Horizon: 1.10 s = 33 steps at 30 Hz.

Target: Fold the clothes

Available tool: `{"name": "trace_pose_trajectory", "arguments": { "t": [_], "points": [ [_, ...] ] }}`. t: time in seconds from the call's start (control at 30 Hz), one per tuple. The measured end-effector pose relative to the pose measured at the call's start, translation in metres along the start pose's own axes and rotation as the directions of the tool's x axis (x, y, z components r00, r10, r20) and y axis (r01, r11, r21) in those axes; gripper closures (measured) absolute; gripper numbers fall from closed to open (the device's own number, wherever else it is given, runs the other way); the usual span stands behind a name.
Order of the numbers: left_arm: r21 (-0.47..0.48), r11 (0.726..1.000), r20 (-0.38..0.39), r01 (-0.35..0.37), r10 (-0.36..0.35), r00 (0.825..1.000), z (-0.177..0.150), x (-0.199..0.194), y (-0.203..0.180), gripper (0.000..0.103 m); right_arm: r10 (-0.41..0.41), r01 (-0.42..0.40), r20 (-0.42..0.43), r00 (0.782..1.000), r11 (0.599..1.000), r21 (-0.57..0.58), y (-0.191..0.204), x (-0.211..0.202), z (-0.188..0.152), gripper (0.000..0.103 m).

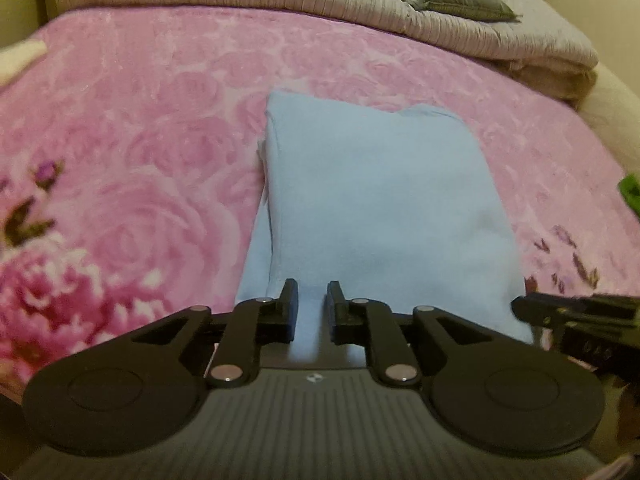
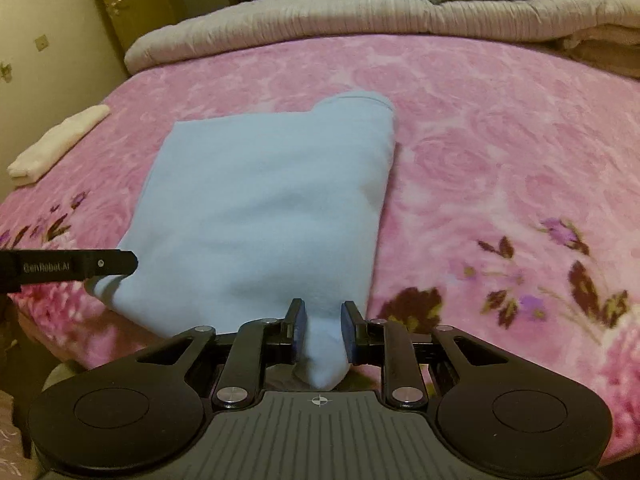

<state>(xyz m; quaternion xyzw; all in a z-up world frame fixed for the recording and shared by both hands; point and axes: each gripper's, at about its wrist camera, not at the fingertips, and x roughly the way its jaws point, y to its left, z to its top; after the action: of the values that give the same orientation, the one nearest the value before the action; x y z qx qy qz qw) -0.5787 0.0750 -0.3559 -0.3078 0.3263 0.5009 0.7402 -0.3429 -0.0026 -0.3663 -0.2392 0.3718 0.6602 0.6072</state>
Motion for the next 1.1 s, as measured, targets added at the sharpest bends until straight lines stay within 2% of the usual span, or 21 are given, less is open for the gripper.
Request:
{"name": "trace_pose_trajectory", "arguments": {
  "t": [0.13, 0.17, 0.2, 0.3, 0.5, 0.77, 1.1],
  "points": [
    [0.055, 0.996, 0.012, -0.072, 0.072, 0.997, -0.005, -0.021, -0.015, 0.077, -0.021, 0.021, -0.009, 1.0, 0.999, 0.037, -0.001, -0.016, -0.003, 0.075],
    [0.067, 0.994, 0.013, -0.087, 0.086, 0.996, -0.008, -0.025, -0.019, 0.073, -0.025, 0.026, -0.013, 1.0, 0.999, 0.043, -0.001, -0.02, -0.005, 0.07],
    [0.076, 0.992, 0.012, -0.096, 0.096, 0.995, -0.011, -0.028, -0.022, 0.073, -0.029, 0.03, -0.018, 0.999, 0.998, 0.049, 0.0, -0.024, -0.008, 0.065],
    [0.099, 0.99, 0.001, -0.1, 0.101, 0.995, -0.023, -0.035, -0.031, 0.071, -0.038, 0.041, -0.042, 0.998, 0.997, 0.065, 0.0, -0.03, -0.017, 0.06],
    [0.13, 0.986, -0.029, -0.102, 0.107, 0.994, -0.047, -0.043, -0.045, 0.071, -0.05, 0.055, -0.066, 0.997, 0.995, 0.078, 0.003, -0.035, -0.034, 0.058],
    [0.164, 0.981, -0.02, -0.101, 0.106, 0.994, -0.066, -0.058, -0.056, 0.069, -0.051, 0.058, -0.092, 0.994, 0.996, 0.074, 0.01, -0.043, -0.052, 0.056],
    [0.166, 0.981, -0.006, -0.098, 0.101, 0.995, -0.074, -0.067, -0.058, 0.068, -0.048, 0.052, -0.07, 0.996, 0.997, 0.062, 0.016, -0.055, -0.056, 0.055]
  ]
}}
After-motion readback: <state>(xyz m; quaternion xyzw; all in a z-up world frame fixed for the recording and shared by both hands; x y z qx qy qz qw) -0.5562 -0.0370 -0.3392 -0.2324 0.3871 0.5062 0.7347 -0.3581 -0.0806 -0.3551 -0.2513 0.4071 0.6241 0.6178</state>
